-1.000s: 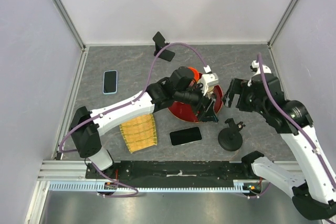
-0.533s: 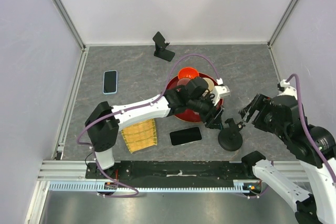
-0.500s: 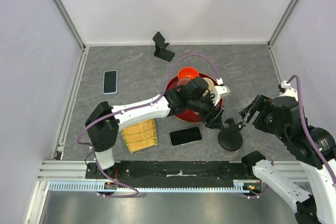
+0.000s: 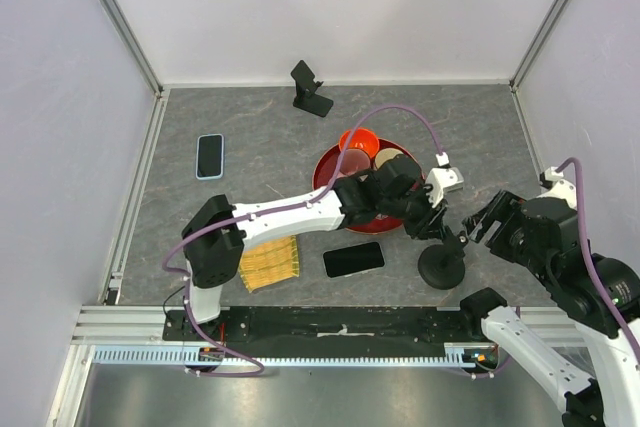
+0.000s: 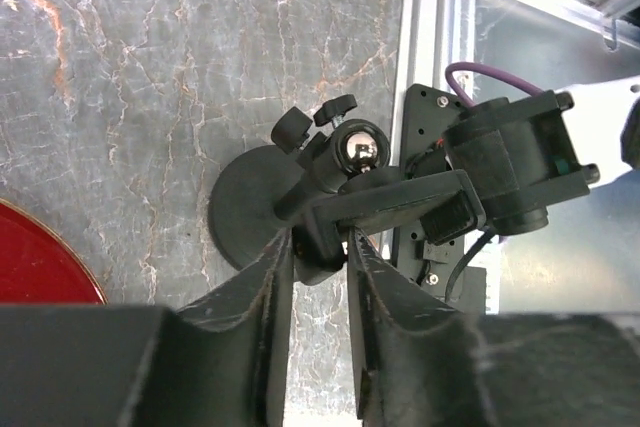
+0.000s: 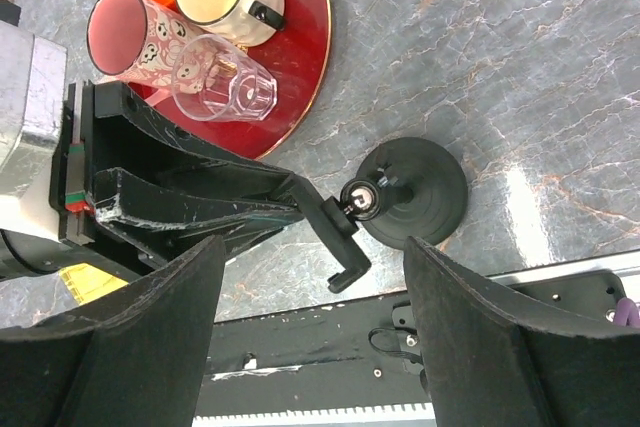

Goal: Place the phone on the phone stand

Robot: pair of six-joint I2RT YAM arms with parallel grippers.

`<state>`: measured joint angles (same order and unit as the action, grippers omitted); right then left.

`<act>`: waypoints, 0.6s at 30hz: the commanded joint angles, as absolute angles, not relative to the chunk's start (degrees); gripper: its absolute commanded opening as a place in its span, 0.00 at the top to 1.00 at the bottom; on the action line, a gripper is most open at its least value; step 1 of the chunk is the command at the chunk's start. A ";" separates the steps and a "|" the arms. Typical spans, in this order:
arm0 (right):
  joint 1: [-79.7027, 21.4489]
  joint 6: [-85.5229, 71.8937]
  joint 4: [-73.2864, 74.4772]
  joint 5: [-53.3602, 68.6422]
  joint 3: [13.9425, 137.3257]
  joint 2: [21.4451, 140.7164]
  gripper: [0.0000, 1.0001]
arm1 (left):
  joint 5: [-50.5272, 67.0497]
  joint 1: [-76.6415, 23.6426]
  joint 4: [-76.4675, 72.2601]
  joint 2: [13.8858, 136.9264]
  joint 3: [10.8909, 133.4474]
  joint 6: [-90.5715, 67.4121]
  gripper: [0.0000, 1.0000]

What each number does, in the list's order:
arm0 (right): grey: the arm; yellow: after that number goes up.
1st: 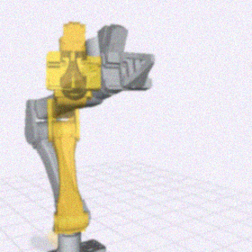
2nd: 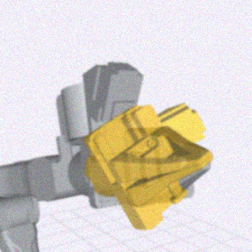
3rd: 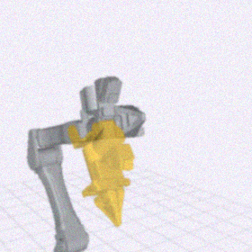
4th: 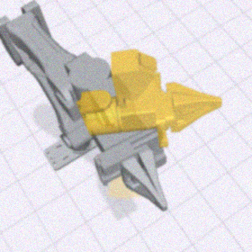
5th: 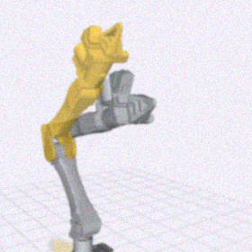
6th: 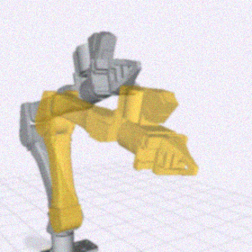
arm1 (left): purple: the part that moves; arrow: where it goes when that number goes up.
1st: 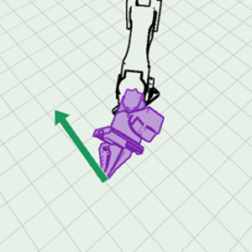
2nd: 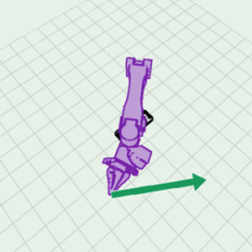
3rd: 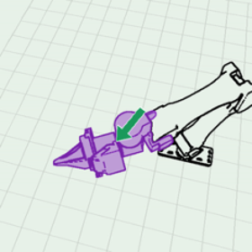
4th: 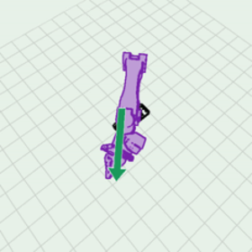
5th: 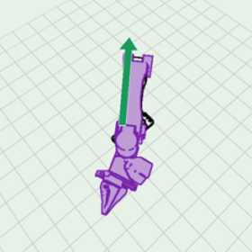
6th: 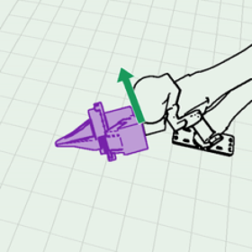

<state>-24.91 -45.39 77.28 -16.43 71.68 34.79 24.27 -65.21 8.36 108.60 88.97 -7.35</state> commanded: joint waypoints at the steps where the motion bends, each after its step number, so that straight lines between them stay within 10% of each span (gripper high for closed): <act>1: -24.96 -44.91 76.82 -18.10 71.46 34.10 0.21 | 19.17 -66.44 4.75 109.60 91.23 -3.87 0.74; 4: -24.96 -45.17 75.85 -18.98 69.79 33.23 0.21 | 15.30 -66.45 2.30 109.07 90.27 -4.13 0.98; 18: -24.96 -44.74 61.62 -24.52 58.72 26.11 0.36 | -2.99 -66.45 -13.87 108.10 88.42 -1.67 0.98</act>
